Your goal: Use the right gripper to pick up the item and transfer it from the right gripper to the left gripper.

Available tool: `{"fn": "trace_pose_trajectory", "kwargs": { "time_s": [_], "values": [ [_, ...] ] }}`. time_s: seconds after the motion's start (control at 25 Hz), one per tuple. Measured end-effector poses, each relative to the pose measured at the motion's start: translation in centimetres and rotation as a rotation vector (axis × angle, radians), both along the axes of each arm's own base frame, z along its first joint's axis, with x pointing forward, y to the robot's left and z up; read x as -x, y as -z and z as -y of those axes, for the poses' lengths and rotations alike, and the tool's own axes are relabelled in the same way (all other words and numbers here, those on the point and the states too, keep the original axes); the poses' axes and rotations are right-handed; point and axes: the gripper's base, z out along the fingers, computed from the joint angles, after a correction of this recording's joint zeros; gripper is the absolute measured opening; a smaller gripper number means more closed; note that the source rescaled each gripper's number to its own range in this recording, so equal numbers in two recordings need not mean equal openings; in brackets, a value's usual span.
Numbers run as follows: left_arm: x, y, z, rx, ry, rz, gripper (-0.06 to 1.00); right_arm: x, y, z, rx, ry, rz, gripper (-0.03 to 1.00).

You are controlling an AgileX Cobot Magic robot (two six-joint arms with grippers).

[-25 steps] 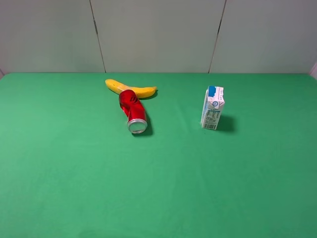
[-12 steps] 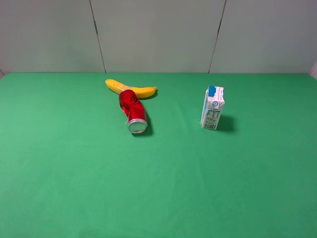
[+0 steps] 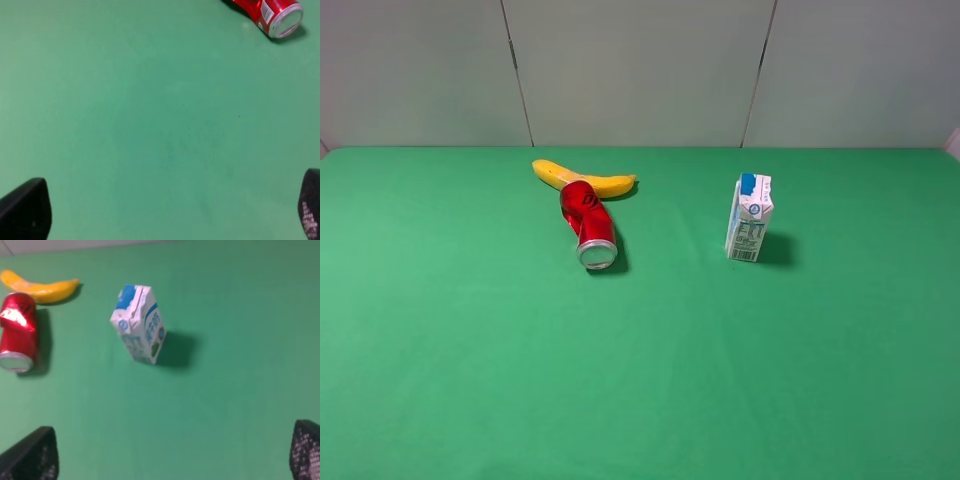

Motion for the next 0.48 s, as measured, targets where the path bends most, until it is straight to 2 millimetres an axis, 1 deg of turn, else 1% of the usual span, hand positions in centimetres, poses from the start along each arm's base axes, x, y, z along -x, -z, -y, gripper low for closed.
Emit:
{"fn": "trace_pose_trajectory", "kwargs": {
  "time_s": [0.12, 0.2, 0.28, 0.36, 0.48],
  "values": [
    [0.0, 0.0, 0.0, 0.000, 0.000, 0.000, 0.97, -4.3, -1.4, -0.9, 0.051, 0.010, -0.077, 1.00],
    [0.0, 0.0, 0.0, 0.000, 0.000, 0.000, 0.97, -7.4, -1.8, -1.6, 0.092, 0.012, -0.143, 1.00],
    [0.0, 0.0, 0.0, 0.000, 0.000, 0.000, 0.97, -10.3, -1.7, -2.3, 0.128, 0.004, -0.209, 1.00],
    [0.0, 0.0, 0.0, 0.000, 0.000, 0.000, 0.97, -13.2, -1.1, -3.1, 0.158, -0.004, -0.295, 1.00],
    [0.0, 0.0, 0.0, 0.000, 0.000, 0.000, 0.97, -16.9, -0.6, -4.1, 0.195, -0.016, -0.387, 1.00]
  ]
}}
